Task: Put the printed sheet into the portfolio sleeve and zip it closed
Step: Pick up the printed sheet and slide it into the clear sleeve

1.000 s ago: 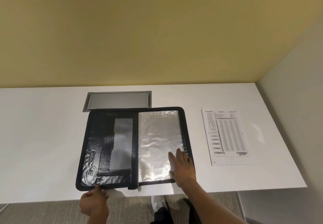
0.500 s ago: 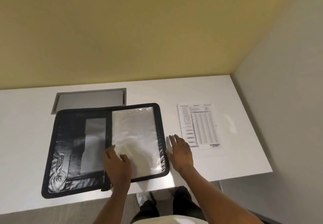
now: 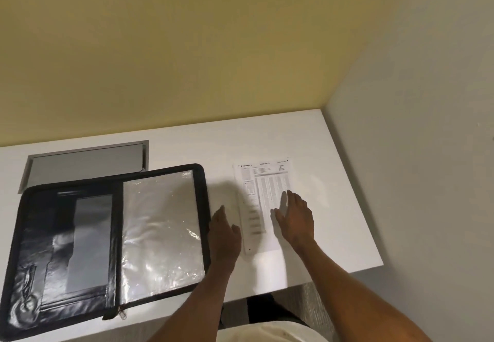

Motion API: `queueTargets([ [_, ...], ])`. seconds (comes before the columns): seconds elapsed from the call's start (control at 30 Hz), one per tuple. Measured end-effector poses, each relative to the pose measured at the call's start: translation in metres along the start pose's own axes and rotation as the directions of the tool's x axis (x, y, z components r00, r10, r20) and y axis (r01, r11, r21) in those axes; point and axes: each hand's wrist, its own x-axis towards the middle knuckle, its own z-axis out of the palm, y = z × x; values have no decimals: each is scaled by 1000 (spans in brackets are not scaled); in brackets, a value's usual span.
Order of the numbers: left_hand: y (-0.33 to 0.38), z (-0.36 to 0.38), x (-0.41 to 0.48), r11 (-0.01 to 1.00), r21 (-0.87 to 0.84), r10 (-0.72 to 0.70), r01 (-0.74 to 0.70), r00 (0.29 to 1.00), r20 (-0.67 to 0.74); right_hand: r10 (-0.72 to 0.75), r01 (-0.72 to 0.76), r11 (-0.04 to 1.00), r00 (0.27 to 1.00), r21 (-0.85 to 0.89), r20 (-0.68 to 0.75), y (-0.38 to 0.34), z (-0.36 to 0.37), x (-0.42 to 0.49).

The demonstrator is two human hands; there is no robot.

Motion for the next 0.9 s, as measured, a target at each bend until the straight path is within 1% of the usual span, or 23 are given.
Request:
queueTargets([
  [0.1, 16, 23, 4, 999, 12, -46, 46, 997, 64, 58, -59, 997, 998, 43, 29, 16, -5, 13],
  [0.17, 24, 36, 5, 996, 29, -89, 87, 993, 75, 75, -80, 994, 995, 77, 65, 25, -5, 20],
  [0.23, 29, 45, 3, 990, 56, -133, 130, 989, 57, 95, -105, 989, 991, 108, 96, 29, -1, 23],
  [0.37, 44, 61, 1, 979, 69, -189, 190, 982, -24, 141, -165, 963, 982, 212, 125, 30, 9, 25],
  [0.43, 49, 66, -1, 977, 57, -203, 205, 979, -39, 163, -191, 949, 978, 249, 128, 29, 14, 25],
  [0.53, 52, 71, -2, 974, 30, -223, 224, 974, -51, 218, -236, 935, 971, 263, 96, 29, 18, 24],
  [0.67, 56, 74, 2, 957, -14, -289, 289, 955, -61, 241, -264, 914, 964, 308, 109, 33, 20, 26],
  [0.73, 60, 74, 9, 937, -47, -348, 345, 935, -67, 251, -278, 902, 960, 330, 123, 34, 18, 29],
  [0.8, 65, 72, 17, 892, -103, -448, 441, 892, -59, 248, -283, 903, 958, 325, 143, 36, 15, 32],
  [0.9, 65, 66, 29, 807, -192, -568, 558, 823, 3, 244, -290, 904, 953, 314, 177, 40, 11, 37],
])
